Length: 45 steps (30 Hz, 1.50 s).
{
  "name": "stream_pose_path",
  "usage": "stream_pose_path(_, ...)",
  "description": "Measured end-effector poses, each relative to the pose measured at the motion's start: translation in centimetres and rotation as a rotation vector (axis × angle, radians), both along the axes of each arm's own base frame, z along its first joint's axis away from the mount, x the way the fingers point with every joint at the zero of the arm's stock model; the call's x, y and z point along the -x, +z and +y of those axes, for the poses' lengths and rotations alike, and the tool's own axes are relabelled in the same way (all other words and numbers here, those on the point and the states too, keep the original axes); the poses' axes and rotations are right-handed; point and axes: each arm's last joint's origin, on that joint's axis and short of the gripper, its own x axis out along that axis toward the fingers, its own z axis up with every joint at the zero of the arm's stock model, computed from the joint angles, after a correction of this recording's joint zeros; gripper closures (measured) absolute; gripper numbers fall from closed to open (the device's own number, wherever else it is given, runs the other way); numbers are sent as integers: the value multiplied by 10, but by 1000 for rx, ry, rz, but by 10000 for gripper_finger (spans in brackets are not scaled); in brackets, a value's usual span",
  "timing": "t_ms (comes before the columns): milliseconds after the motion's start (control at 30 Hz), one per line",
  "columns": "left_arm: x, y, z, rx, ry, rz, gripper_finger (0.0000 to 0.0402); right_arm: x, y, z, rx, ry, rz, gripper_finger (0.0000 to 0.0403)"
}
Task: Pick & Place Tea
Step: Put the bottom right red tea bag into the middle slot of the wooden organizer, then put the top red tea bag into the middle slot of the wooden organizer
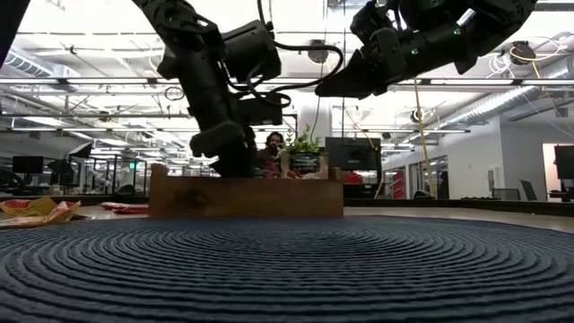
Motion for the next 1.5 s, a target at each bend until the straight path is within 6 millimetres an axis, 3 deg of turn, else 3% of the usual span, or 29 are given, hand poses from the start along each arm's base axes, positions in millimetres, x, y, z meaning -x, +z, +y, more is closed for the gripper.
stream_pose_path(133, 0, -1, -1, -14, 1, -1, 401, 0, 0, 0, 0, 0, 2, 403)
stream_pose_path(467, -3, 13, -17, -246, -15, 32, 401, 0, 0, 0, -7, -2, 2, 403)
stream_pose_path(700, -8, 24, -27, -265, -55, 40, 400, 0, -1, 0, -15, -4, 7, 403)
stream_pose_path(900, -13, 59, -34, -256, -59, -42, 394, 0, -2, 0, -12, -3, 15, 403)
stream_pose_path(1167, 6, 98, -39, -266, -46, -134, 398, 1, -2, 0, -10, -2, 23, 403)
stream_pose_path(1367, 34, 99, -22, -458, 210, 69, 386, 1, -2, 0, -9, -2, 24, 403)
stream_pose_path(1500, 60, 92, 4, -438, 507, 182, 355, 1, -2, 0, 0, 1, 24, 403)
